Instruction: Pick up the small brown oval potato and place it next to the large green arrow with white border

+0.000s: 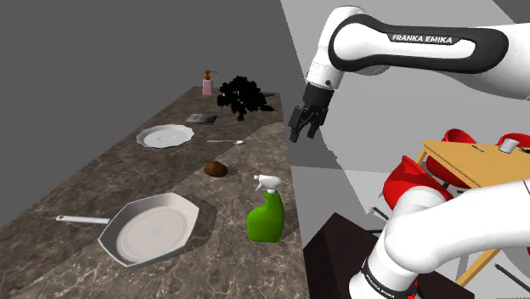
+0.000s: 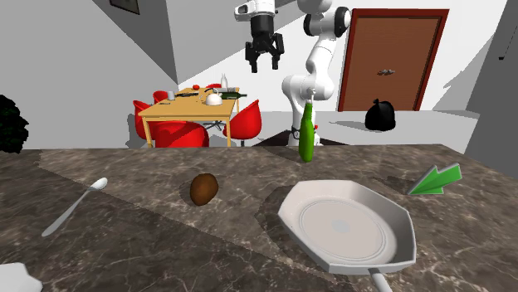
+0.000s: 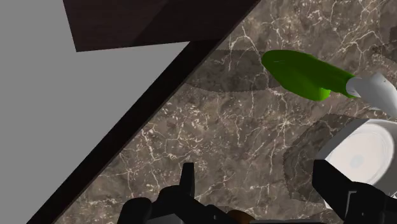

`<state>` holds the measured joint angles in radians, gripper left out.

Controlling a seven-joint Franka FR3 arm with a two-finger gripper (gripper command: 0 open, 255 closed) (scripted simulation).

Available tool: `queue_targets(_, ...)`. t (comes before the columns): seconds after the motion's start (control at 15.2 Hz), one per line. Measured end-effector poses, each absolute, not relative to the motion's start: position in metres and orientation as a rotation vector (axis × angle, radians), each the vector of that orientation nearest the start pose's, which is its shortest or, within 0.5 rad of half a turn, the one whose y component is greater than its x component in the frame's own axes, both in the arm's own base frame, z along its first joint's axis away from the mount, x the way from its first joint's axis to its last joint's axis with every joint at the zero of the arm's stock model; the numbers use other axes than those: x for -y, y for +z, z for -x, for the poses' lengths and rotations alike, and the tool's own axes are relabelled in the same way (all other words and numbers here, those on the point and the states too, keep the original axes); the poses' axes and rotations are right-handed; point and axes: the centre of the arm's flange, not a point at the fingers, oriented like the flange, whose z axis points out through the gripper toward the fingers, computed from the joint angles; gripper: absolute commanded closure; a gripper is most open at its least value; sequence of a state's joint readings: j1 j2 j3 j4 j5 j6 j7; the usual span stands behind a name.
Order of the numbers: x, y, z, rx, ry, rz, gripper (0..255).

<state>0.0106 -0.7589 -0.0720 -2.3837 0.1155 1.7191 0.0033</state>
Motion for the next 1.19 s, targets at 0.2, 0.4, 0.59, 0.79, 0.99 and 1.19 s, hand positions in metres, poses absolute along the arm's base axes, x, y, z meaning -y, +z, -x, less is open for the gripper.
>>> queue_targets(0.2,0.014,0.573,-0.340,-0.053,-0.150,2.976,0)
queue_targets(0.4,0.018,0.548,-0.367,0.027,-0.171,2.977,0)
queue_targets(0.59,0.017,0.526,-0.398,0.113,-0.196,2.975,0)
queue_targets(0.79,0.014,0.501,-0.428,0.201,-0.220,2.972,0)
queue_targets(0.99,0.012,0.477,-0.455,0.288,-0.245,2.965,0)
queue_targets(1.19,0.005,0.456,-0.486,0.375,-0.268,2.957,0)
